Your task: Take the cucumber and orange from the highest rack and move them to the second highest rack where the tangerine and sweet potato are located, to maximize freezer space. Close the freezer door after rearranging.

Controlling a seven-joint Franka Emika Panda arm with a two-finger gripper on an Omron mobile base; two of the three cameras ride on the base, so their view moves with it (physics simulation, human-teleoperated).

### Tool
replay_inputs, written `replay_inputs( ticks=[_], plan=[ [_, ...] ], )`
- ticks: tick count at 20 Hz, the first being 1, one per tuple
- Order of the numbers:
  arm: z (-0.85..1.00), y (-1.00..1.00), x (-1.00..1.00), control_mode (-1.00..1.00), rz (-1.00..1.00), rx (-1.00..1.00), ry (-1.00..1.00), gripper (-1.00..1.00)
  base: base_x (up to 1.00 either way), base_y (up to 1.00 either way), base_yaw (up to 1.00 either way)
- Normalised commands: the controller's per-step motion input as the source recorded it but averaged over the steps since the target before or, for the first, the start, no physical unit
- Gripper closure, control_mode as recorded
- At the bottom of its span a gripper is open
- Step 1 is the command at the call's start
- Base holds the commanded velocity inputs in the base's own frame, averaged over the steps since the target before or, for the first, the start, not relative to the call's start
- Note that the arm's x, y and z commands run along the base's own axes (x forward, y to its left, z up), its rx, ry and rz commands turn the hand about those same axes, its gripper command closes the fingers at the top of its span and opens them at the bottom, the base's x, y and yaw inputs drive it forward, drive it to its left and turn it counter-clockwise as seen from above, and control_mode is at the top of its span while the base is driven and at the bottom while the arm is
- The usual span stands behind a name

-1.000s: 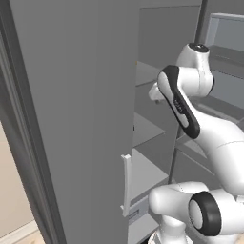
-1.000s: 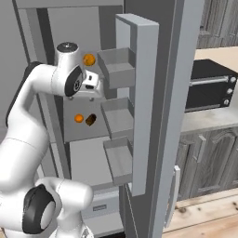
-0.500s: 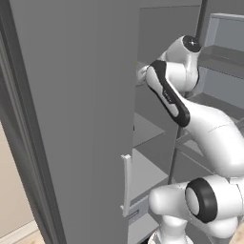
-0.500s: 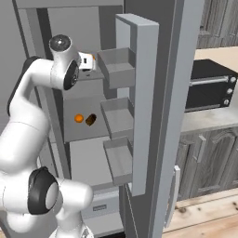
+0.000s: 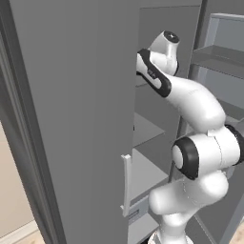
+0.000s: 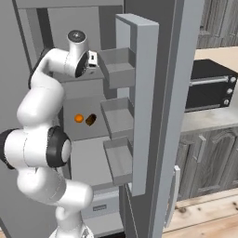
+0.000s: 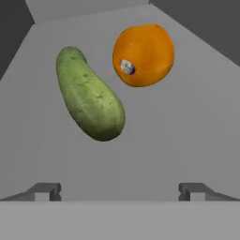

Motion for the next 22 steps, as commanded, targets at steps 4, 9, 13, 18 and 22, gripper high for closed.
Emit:
replay_inputs(
  ticks=[4,9,13,18,22],
  plan=[
    [0.00,0.15,0.59,-1.00,0.06,0.00,0.10,-1.00,0.00,0.00,0.00],
    [0.00,0.15,0.41,-1.00,0.02,0.00,-0.01,-1.00,0.00,0.00,0.00],
    [-0.09,0.25,0.40,-1.00,0.01,0.00,0.00,-1.00,0.00,0.00,0.00],
    [-0.17,0.34,0.14,-1.00,0.04,0.00,0.00,-1.00,0.00,0.00,0.00],
    [-0.26,0.33,-0.16,-1.00,0.10,0.00,0.00,-1.00,0.00,0.00,0.00]
  ],
)
